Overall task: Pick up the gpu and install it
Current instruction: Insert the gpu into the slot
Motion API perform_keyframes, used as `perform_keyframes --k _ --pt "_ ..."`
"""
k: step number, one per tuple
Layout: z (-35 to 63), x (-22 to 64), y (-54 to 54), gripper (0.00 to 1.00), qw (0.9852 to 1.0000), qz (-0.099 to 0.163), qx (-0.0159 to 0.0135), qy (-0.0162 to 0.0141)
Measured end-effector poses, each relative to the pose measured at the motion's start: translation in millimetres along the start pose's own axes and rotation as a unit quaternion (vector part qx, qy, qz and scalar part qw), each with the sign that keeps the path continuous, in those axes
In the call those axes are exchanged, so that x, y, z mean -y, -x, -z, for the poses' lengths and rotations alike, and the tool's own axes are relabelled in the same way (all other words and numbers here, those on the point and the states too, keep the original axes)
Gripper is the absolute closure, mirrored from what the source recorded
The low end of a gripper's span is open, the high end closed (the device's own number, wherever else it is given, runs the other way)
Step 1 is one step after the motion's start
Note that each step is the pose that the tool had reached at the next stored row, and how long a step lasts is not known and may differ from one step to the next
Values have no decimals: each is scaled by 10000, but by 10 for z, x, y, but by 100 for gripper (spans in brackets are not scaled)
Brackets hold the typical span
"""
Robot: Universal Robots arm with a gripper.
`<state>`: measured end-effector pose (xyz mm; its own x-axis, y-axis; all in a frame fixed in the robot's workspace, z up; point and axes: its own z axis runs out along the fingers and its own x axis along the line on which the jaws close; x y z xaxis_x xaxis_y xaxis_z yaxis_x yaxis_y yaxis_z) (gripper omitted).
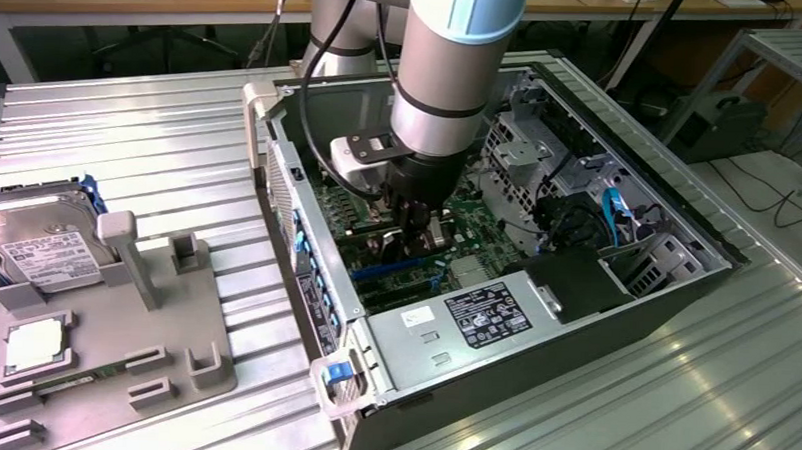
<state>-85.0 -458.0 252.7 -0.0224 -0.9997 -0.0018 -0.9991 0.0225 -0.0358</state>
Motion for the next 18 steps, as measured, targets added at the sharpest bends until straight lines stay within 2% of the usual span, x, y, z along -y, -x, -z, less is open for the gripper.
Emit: perform_keyframes --k 18 --pt "-16 -13 4 72 10000 -1 3 0"
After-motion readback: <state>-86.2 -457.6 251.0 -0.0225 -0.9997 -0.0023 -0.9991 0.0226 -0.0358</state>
